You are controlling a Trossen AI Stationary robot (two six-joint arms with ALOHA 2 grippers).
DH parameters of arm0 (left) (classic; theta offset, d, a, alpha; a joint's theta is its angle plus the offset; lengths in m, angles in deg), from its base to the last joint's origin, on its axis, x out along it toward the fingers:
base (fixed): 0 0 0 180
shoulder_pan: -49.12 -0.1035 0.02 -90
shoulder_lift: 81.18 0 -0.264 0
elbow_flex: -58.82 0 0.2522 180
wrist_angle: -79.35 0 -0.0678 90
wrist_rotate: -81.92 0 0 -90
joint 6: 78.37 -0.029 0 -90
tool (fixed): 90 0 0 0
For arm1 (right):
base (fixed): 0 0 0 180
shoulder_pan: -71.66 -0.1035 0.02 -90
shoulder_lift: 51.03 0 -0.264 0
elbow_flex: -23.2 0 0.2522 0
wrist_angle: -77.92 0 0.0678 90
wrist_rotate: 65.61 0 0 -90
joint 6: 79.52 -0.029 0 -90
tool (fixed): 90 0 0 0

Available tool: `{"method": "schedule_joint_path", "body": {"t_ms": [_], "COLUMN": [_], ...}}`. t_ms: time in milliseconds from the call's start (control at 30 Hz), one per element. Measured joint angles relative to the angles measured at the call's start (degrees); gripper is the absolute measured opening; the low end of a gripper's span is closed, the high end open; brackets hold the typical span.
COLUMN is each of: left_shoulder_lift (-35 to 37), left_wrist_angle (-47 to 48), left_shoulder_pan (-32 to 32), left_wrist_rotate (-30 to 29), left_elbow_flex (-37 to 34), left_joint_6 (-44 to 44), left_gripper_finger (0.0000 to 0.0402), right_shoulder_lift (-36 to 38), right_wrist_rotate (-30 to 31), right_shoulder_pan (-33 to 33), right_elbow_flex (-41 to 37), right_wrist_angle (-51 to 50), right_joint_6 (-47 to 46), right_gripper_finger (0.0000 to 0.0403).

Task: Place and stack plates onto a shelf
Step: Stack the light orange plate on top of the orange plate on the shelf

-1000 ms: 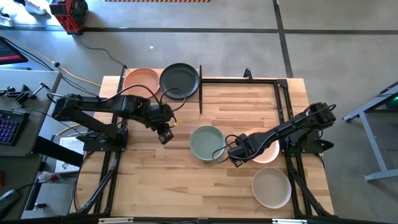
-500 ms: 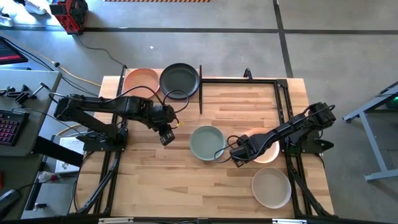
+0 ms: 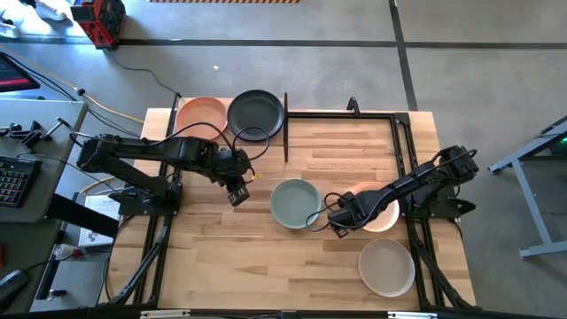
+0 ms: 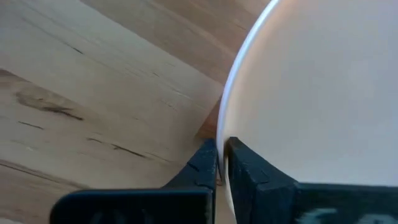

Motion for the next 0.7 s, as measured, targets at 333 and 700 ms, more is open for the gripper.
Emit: {"method": "schedule_joint_path", "body": {"t_ms": [333,700], "left_shoulder_lift": [0.0,0.0], "left_wrist_angle": [-0.02,-0.09], "left_shoulder_pan": [-0.07,-3.55], "left_wrist_rotate": [-0.13,0.74], "left_elbow_flex": [0.0,0.0], "left_joint_6": [0.2,4.31], "left_gripper_finger": [0.0062,0.0062], "right_shoulder_lift": [0.0,0.0], "right_wrist_rotate": [-0.31,8.58], "right_shoulder_pan": [0.0,0.0], "right_elbow_flex": [7.36,23.55], "right_wrist_angle": [-4.68,-20.06], "right_joint_6": [2.19,5.18], "right_gripper_finger": [0.0001,0.0]}}
